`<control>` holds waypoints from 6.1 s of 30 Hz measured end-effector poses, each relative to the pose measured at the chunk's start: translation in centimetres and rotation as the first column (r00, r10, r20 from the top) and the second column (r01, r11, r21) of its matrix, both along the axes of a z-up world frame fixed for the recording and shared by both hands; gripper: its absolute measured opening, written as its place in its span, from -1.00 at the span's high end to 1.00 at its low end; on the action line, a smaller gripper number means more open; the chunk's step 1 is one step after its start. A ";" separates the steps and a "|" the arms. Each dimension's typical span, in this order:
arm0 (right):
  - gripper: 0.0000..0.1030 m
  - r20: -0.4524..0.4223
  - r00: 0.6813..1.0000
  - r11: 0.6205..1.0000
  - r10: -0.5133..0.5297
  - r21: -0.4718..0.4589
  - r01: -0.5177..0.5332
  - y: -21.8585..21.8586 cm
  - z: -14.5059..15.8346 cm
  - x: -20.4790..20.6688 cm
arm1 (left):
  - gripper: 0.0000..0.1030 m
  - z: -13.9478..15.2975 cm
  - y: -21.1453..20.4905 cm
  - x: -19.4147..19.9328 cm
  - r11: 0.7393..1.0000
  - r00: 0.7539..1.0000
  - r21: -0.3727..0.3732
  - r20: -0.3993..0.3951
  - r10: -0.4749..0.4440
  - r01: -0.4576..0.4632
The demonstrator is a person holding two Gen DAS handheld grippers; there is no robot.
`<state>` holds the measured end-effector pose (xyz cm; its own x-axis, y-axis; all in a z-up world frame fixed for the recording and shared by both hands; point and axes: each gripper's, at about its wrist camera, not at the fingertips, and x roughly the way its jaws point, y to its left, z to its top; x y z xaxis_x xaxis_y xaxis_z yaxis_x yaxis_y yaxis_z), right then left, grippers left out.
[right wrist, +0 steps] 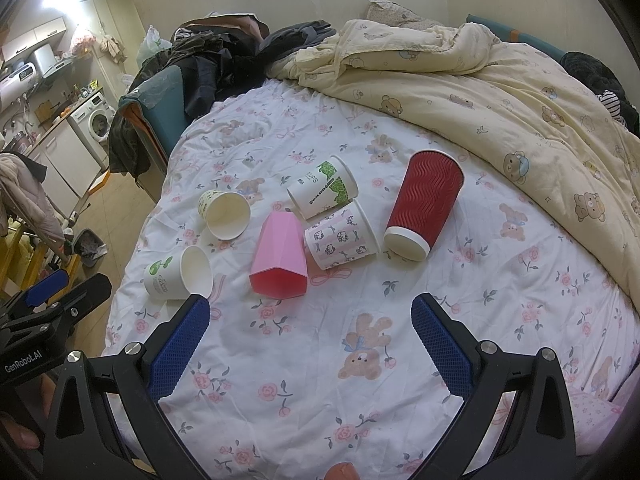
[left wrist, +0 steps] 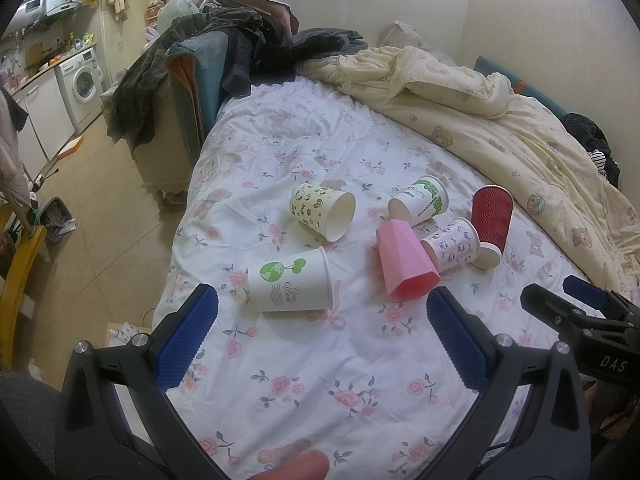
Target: Flip cup upside down
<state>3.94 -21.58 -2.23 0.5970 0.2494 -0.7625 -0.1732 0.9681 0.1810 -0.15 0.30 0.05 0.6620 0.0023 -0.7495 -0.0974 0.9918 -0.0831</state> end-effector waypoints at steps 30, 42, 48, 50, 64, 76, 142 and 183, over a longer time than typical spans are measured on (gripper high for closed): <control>-0.76 -0.552 0.829 0.996 0.086 0.038 -0.078 6.5 -11.6 13.6 | -1.00 -1.2 4.2 1.1 0.987 0.985 -0.065 -0.102 0.137 -0.144; -0.27 -0.571 0.815 0.995 0.095 0.074 -0.064 6.6 -13.1 13.8 | -1.00 -1.0 4.6 1.2 0.985 0.985 -0.094 -0.103 0.138 -0.148; -0.26 -0.560 0.819 0.992 0.126 0.086 -0.093 5.6 -11.4 9.0 | -1.00 -0.7 4.9 0.9 0.982 0.985 -0.107 -0.094 0.146 -0.155; -0.26 -0.567 0.813 0.991 0.128 0.094 -0.091 5.4 -11.3 7.5 | -1.00 -0.5 4.8 0.9 0.982 0.985 -0.109 -0.090 0.145 -0.154; -0.26 -0.608 0.785 0.991 0.121 0.123 -0.057 4.8 -12.9 -0.1 | -1.00 -0.8 3.9 0.6 0.990 0.988 -0.073 -0.097 0.116 -0.124; -0.80 -0.586 0.798 0.989 0.142 0.121 -0.087 5.3 -11.5 -0.5 | -1.00 -1.9 3.6 0.8 0.992 0.985 -0.078 -0.148 0.089 -0.102; -0.99 -0.200 0.970 0.974 -0.137 0.150 0.169 -7.2 -1.7 1.0 | 0.00 -15.6 -9.1 8.4 0.970 0.724 -0.243 -0.672 -0.154 -0.020; -0.99 -0.279 0.888 0.903 0.364 0.338 -0.264 4.0 -4.4 -0.9 | 0.00 -4.4 0.9 4.6 0.933 0.936 -0.348 -0.294 -0.195 0.086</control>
<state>3.07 -17.62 -6.63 0.1783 0.6155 -0.7677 -0.3417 0.7704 0.5383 4.42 1.16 -4.38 0.3633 -0.3527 -0.8623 -0.0348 0.9198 -0.3909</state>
